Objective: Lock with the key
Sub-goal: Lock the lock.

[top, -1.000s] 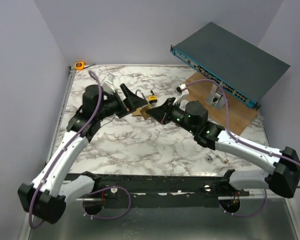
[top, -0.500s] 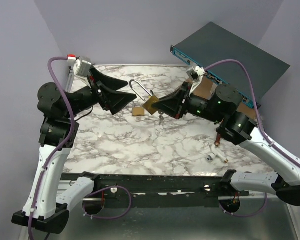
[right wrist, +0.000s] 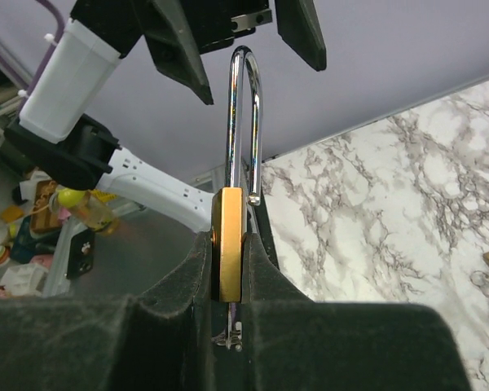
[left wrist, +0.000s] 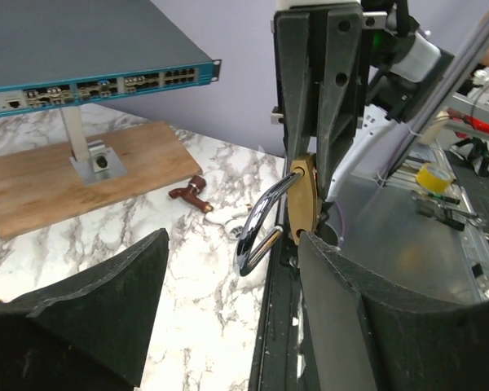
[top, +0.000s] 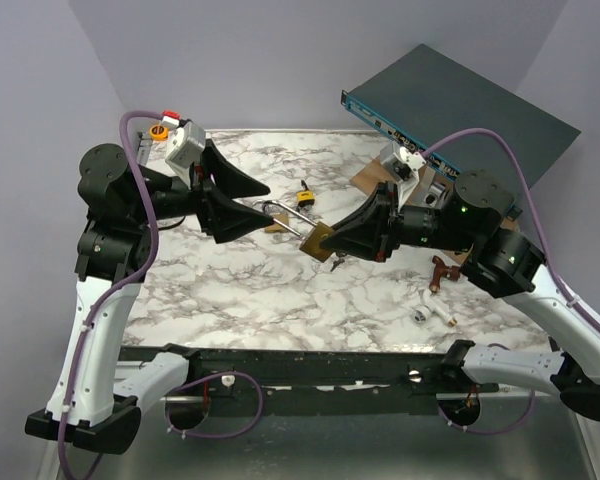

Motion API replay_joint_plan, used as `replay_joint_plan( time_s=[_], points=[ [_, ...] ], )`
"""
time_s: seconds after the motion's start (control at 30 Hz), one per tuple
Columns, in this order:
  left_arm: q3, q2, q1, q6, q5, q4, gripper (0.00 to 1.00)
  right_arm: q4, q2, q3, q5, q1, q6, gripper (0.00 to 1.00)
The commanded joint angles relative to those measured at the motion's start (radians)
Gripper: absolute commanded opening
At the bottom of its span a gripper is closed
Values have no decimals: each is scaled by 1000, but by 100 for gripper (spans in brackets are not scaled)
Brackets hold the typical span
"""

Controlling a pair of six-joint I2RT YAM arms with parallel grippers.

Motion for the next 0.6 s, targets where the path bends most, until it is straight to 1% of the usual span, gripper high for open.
replay_joint_plan(
  time_s=[0.0,0.23,0.3,0.37,0.5,0.57],
  points=[
    [3,-24,5,15,116,18,62,26,-26,61,-92,0,-2,1],
    [-15,-20,-4,-13,162,44,52,-9,-20,71,-94,0,-27,1],
    [-20,-20,-13,-18,164,50,48,-18,-21,68,-72,0,-37,1],
    [-19,-10,-29,-3,164,22,44,-19,-30,64,-58,0,-43,1],
    [-2,10,-58,95,131,-117,42,-22,-43,72,-46,0,-50,1],
    [-1,13,-69,99,123,-122,40,-35,-40,78,-47,0,-59,1]
  ],
)
